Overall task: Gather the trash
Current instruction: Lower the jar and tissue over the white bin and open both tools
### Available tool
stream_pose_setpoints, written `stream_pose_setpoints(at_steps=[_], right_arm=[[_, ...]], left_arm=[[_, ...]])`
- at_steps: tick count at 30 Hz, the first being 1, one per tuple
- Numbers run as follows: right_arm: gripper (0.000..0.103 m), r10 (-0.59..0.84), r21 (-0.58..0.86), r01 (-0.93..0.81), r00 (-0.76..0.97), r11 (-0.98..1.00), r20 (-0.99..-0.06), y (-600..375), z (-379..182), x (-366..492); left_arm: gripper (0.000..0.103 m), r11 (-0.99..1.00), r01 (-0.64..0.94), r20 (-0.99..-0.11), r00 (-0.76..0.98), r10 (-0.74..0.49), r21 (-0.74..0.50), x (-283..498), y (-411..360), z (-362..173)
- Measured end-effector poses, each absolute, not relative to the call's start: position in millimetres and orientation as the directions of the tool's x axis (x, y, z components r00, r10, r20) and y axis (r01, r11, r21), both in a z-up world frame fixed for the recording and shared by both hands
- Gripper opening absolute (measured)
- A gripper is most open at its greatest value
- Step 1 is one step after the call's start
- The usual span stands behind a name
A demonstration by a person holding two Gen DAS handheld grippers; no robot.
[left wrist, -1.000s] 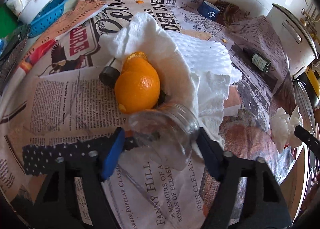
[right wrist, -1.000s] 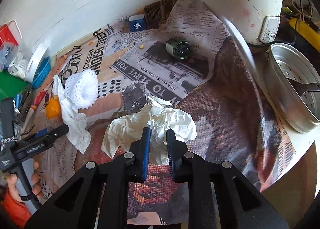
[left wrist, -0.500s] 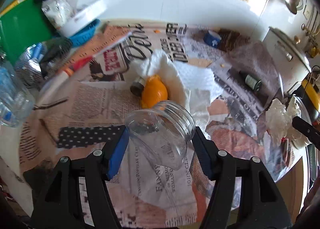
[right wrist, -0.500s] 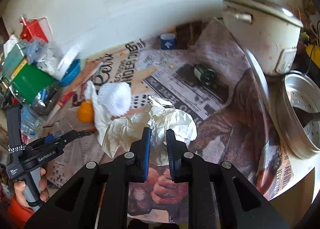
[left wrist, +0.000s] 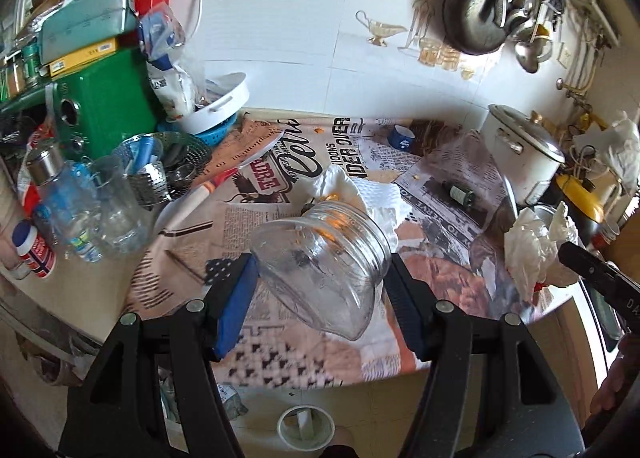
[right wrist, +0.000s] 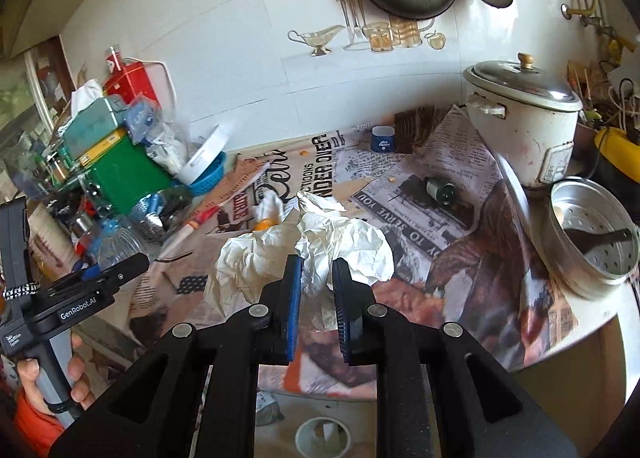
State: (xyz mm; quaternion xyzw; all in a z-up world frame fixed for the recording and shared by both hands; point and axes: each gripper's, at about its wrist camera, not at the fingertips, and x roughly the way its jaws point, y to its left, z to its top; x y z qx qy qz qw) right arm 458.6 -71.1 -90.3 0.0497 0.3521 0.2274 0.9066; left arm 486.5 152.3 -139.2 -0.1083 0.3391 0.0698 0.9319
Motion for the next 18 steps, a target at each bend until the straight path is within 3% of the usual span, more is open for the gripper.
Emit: stream_pose_setpoints(at_steps=[7,18], right_arm=[[0.014,0.407,0.241,-0.331,0.680,0.912,-0.609,-43.9,-93.3,363.1],[0.014,0.389,0.252,-0.300,0.622,0.920,-0.680,-29.8,-106.9,276.0]], left_arm=[[0.064,0.981,-0.142,-0.636,0.772,0.026,-0.132,392.3,168.4,-141.3],[0.064,0.988,-0.089,-0.709,0.705,-0.027,-0.126,301.7,171.7,-162.8]])
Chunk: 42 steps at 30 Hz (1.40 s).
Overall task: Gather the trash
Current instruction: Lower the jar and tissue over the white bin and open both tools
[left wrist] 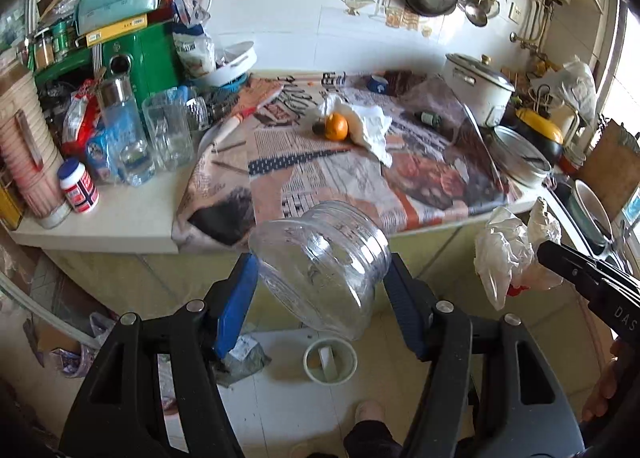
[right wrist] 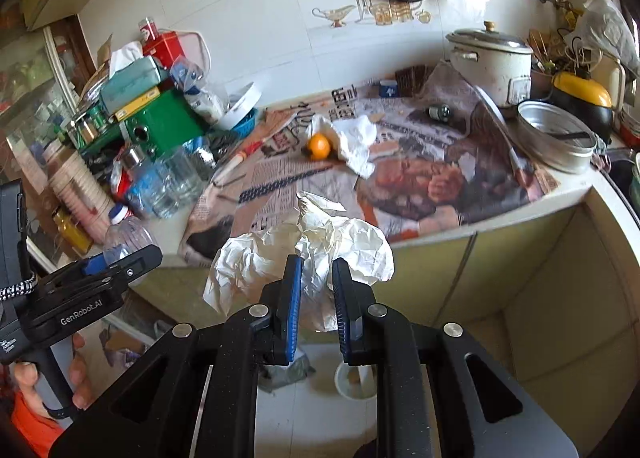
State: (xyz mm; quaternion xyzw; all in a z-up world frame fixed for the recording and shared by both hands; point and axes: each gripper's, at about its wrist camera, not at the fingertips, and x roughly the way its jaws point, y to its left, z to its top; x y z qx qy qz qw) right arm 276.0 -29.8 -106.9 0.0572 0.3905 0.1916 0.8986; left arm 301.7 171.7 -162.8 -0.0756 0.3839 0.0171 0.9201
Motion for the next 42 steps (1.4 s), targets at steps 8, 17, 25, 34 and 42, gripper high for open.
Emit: stream_pose_setpoints(at_steps=[8,17,25,34,42], right_arm=[[0.014,0.372,0.244,-0.294,0.547,0.924,-0.750,-34.8,-158.3,268.2],[0.014,0.339,0.214,-0.312,0.431,0.926,-0.837,-46.5,-272.1,299.9],[0.015,0.299,0.194,-0.330,0.303,0.924,-0.905,-41.2,-423.0,334.0],[0.017,0.286,0.199,-0.389,0.182,0.900,-0.941,-2.5,-566.2,345.7],[0.049,0.294,0.211,-0.372,0.181,0.904,-0.938,11.2,-598.7,356.7]], left_arm=[[0.064,0.984,-0.113,-0.778,0.627,-0.038,-0.139,292.6,158.3,-224.8],[0.064,0.970,-0.182,-0.841,0.540,-0.038,-0.161,312.0,137.5,-343.4],[0.064,0.954,-0.255,-0.878,0.479,-0.014,-0.155,321.8,137.1,-464.4],[0.064,0.946,-0.301,-0.915,0.404,0.013,-0.120,324.3,155.6,-579.5],[0.064,0.936,-0.325,-0.929,0.370,-0.010,-0.139,337.6,156.4,-631.2]])
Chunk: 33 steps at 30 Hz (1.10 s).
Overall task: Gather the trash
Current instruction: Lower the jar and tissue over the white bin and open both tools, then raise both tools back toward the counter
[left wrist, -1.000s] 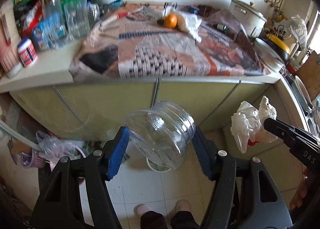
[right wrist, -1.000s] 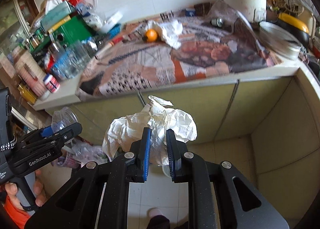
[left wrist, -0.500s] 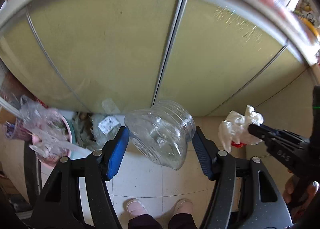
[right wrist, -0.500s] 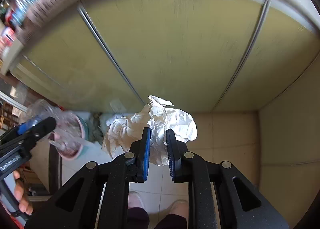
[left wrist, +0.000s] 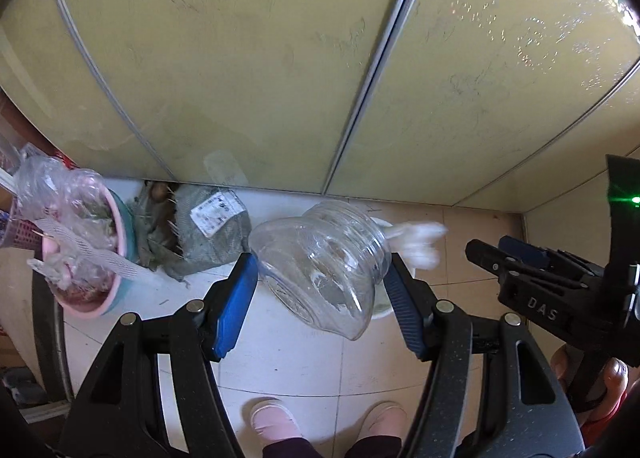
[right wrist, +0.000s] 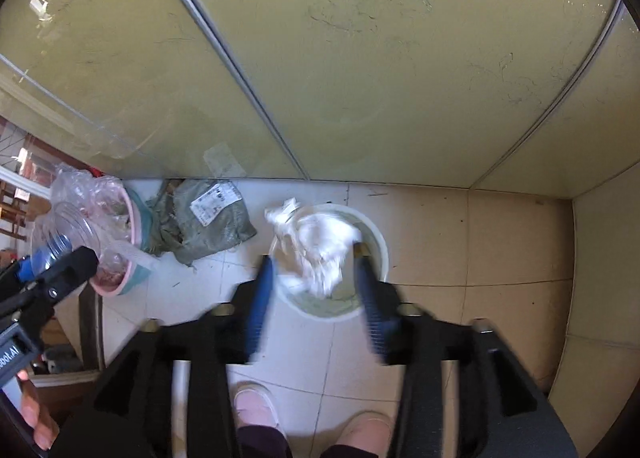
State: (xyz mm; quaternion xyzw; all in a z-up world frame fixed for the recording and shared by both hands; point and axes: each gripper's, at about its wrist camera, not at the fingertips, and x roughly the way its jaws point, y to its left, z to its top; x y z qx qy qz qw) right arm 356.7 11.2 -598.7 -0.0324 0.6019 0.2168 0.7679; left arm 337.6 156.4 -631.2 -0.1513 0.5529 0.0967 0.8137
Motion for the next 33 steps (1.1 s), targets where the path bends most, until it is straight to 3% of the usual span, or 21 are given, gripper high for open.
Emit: stream_pose_setpoints(at_steps=[10,14,20,26,33], right_arm=[[0.049,0.276,0.205,-0.286,0.236,0.936,-0.932,-44.1,-572.6,368.2],[0.049,0.271,0.206,-0.252,0.259,0.946,-0.927,-55.3,-563.4,369.4],[0.049,0.283,0.211,-0.258,0.282,0.943,-0.917,-55.8,-540.6,364.2],[0.049,0.299,0.213,-0.283,0.305,0.935,-0.905,-47.5,-499.1,359.6],[0.049,0.326,0.213,-0.308,0.382,0.927,-0.865,-48.6,-391.5,350.3]], left_arm=[[0.064,0.962,-0.213,-0.932,0.353,-0.085,-0.169,365.3,114.9,-653.1],[0.077,0.974,-0.180,-0.944,0.320,-0.075,-0.139,374.6,100.2,-657.5],[0.077,0.976,-0.164,-0.947,0.310,-0.087,-0.143,374.0,93.2,-647.3],[0.077,0.976,-0.169,-0.934,0.350,-0.068,-0.134,365.8,95.1,-591.3],[0.077,0.980,-0.157,-0.890,0.455,-0.035,-0.119,358.4,105.7,-470.4]])
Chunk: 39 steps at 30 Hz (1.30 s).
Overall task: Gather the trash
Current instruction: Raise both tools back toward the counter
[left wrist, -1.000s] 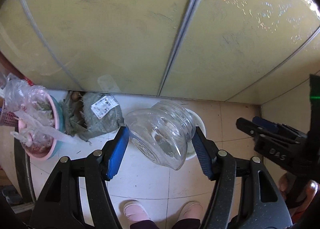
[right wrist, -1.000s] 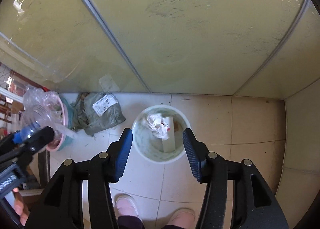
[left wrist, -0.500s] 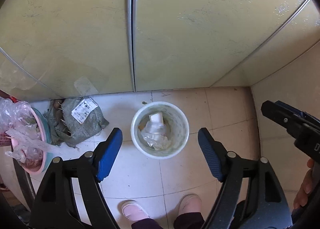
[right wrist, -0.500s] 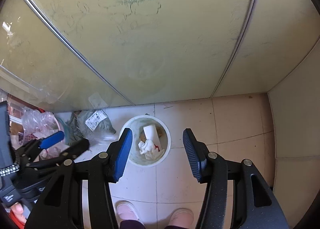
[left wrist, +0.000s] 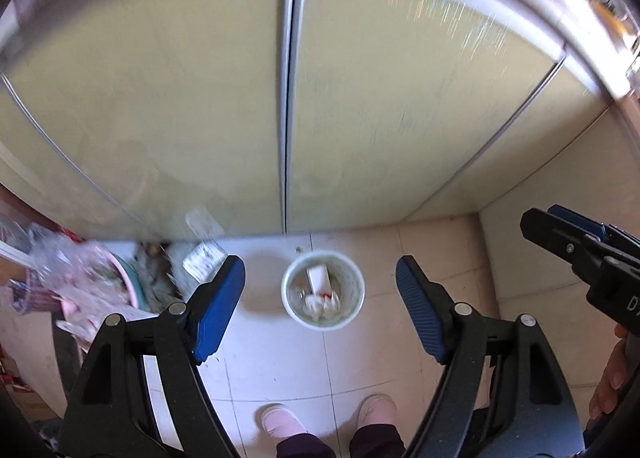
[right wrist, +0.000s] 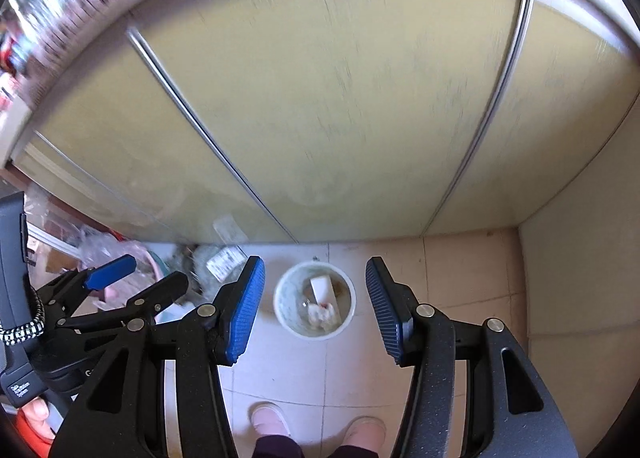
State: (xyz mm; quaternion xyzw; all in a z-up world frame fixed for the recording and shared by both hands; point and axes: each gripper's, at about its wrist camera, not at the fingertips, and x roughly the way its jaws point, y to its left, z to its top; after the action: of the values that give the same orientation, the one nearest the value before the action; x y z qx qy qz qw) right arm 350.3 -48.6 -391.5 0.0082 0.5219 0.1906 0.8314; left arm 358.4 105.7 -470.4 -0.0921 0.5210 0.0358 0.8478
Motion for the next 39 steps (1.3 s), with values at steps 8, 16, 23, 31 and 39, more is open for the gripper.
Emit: stream_pose_setpoints(at_steps=[8,16,23,31,39], right_arm=[[0.049,0.344,0.199,-0.315,0.518,0.928,-0.783,-48.0,-245.9,324.5],[0.054,0.308,0.152,-0.280,0.689,0.948,-0.656,-33.5,-118.1,285.5],[0.067,0.275,0.156,-0.227,0.771,0.961,-0.574,-26.5,-67.4,270.4],[0.073,0.197,0.118,-0.159,0.828,0.980,-0.525,-43.8,-42.8,286.4],[0.073,0.186,0.129,-0.140,0.843,0.982,-0.505,-78.7,-49.2,357.7]], left_arm=[[0.077,0.981,-0.136,-0.774,0.633,-0.018,-0.135,341.5,130.1,-292.9],[0.079,0.993,-0.075,-0.639,0.770,0.003,-0.086,313.8,160.1,-157.2],[0.092,0.998,-0.025,-0.561,0.827,-0.014,-0.061,299.0,165.5,-94.9],[0.101,0.999,0.005,-0.539,0.842,-0.032,-0.052,327.6,156.9,-77.2],[0.101,0.998,-0.051,-0.546,0.837,0.027,-0.030,404.5,143.0,-85.7]])
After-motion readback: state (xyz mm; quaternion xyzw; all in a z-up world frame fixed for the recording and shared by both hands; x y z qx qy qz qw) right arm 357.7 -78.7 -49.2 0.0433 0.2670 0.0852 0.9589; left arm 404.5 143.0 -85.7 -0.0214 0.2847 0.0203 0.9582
